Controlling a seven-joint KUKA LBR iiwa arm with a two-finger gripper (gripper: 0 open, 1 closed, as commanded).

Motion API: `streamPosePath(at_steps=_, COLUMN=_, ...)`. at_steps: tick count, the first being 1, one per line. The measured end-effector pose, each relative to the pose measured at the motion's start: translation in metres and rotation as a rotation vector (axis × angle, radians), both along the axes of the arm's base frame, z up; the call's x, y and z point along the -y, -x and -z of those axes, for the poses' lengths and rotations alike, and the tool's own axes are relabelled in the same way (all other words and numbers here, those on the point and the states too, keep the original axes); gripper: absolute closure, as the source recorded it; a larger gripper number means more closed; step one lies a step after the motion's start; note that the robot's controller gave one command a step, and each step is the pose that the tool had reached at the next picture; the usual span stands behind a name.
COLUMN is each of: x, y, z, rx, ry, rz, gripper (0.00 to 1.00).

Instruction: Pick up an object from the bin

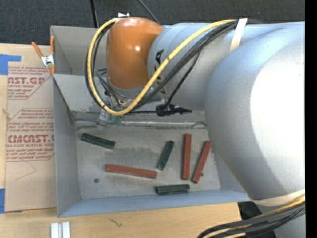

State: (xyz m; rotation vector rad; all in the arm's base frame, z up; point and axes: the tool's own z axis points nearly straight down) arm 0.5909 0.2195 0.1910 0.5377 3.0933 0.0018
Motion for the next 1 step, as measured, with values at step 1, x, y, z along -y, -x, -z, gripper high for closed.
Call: streamPosePath(at_steps=1, x=0.0002, y=0.0, z=0.0001, rx=0.0, ry=0.0, rz=0.001, gripper=1.0)
